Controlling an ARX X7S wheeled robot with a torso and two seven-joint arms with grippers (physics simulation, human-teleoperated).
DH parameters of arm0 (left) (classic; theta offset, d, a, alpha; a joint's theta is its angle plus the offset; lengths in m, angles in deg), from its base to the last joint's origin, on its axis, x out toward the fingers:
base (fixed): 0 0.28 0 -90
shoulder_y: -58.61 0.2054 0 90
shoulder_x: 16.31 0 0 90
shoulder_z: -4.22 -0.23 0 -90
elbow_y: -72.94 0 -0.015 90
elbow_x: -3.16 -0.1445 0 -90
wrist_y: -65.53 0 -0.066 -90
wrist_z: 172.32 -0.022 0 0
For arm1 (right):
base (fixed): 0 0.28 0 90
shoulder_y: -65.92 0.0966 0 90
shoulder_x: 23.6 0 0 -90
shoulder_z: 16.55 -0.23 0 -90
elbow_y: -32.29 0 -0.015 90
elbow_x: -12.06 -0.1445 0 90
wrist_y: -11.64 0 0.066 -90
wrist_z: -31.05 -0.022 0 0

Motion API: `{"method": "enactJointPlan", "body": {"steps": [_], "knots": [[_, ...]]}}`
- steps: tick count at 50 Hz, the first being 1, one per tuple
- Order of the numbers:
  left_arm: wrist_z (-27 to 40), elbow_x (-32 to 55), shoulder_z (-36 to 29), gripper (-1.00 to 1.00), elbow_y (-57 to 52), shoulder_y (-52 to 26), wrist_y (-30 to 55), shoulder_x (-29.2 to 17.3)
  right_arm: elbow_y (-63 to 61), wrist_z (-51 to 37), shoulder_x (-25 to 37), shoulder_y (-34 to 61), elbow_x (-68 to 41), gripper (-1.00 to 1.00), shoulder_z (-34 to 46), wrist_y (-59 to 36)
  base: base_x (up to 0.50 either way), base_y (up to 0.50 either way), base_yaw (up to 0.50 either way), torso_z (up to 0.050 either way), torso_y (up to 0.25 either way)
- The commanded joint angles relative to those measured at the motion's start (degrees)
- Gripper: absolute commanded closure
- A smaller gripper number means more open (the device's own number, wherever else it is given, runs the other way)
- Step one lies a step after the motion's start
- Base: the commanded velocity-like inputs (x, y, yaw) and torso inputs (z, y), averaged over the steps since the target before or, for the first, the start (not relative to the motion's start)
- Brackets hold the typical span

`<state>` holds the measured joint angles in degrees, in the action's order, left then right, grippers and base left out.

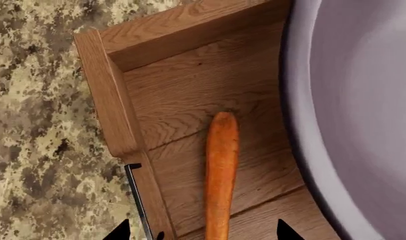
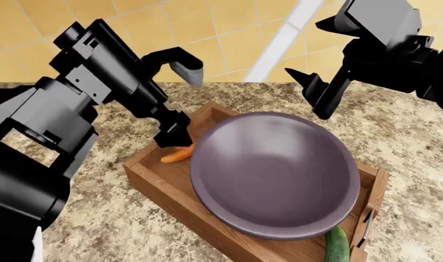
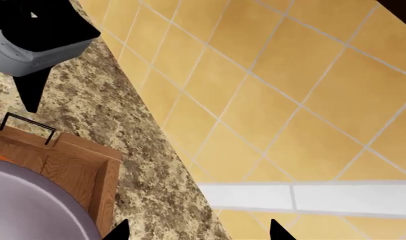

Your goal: Place the two vegetables and bowl onto the tray for setting up a vegetable dip station.

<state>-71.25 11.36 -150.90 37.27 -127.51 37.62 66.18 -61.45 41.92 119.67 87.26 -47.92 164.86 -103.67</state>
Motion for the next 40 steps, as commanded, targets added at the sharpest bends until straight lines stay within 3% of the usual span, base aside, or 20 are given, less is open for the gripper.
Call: {"method": "enactJointPlan", "body": {"steps": [1,6,11,14,16,17,18,20,22,31,40], "knots": [[0.8,-1.9,-1.2,-1.00,13.9,-4.6,-9.6,3.3,0.3,0.3,-0.3,0.0,0.1,-1.00,-0.4,-0.1,0.00,0.00,0.00,0.000,0.000],[2.6,-2.5,-1.0,-1.00,14.6,-8.1,-9.8,1.5,0.9,0.9,-1.2,0.7,0.2,-1.00,-0.9,-0.1,0.00,0.00,0.00,0.000,0.000],[6.4,-1.3,1.8,-1.00,-3.1,-7.6,1.4,-7.3,-0.4,0.9,-1.5,1.9,-0.2,-1.00,-1.4,-1.0,0.00,0.00,0.00,0.000,0.000],[9.4,0.1,6.2,-1.00,-15.7,-7.0,8.8,-12.9,-1.5,0.4,-1.9,3.1,-1.1,-1.00,-1.8,-2.5,0.00,0.00,0.00,0.000,0.000],[11.1,0.7,9.0,-1.00,-18.9,-6.8,11.5,-14.3,-2.0,-0.2,-2.1,3.4,-1.6,-1.00,-1.9,-3.3,0.00,0.00,0.00,0.000,0.000],[19.7,0.6,17.6,-1.00,-27.5,1.6,14.6,-19.5,-9.4,-8.8,1.0,5.1,-9.1,-1.00,-4.6,-7.3,0.00,0.00,0.00,0.000,0.000],[26.5,0.8,26.2,-1.00,-36.1,2.1,16.5,-18.9,-10.7,-14.6,1.6,4.1,-10.5,-1.00,-5.1,-6.9,0.00,0.00,0.00,0.000,0.000],[28.8,0.1,40.7,-1.00,-48.8,3.1,15.3,-18.9,-11.9,-17.6,2.1,3.9,-10.7,-1.00,-5.3,-7.2,0.00,0.00,0.00,0.000,0.000],[29.8,0.6,43.5,-1.00,-52.4,4.3,16.5,-18.6,-13.6,-19.2,2.6,4.9,-11.2,-1.00,-5.8,-8.2,0.00,0.00,0.00,0.000,0.000],[38.4,-3.4,47.4,-1.00,-62.0,10.4,12.7,-17.1,-16.4,-21.5,2.9,6.5,-10.5,-1.00,-7.2,-8.3,0.00,0.00,0.00,0.000,0.000],[38.2,-2.9,48.2,-1.00,-66.7,12.9,12.4,-18.4,-18.8,-19.3,-0.5,10.4,-8.3,-1.00,-7.3,-11.3,0.00,0.00,0.00,0.000,0.000]]}}
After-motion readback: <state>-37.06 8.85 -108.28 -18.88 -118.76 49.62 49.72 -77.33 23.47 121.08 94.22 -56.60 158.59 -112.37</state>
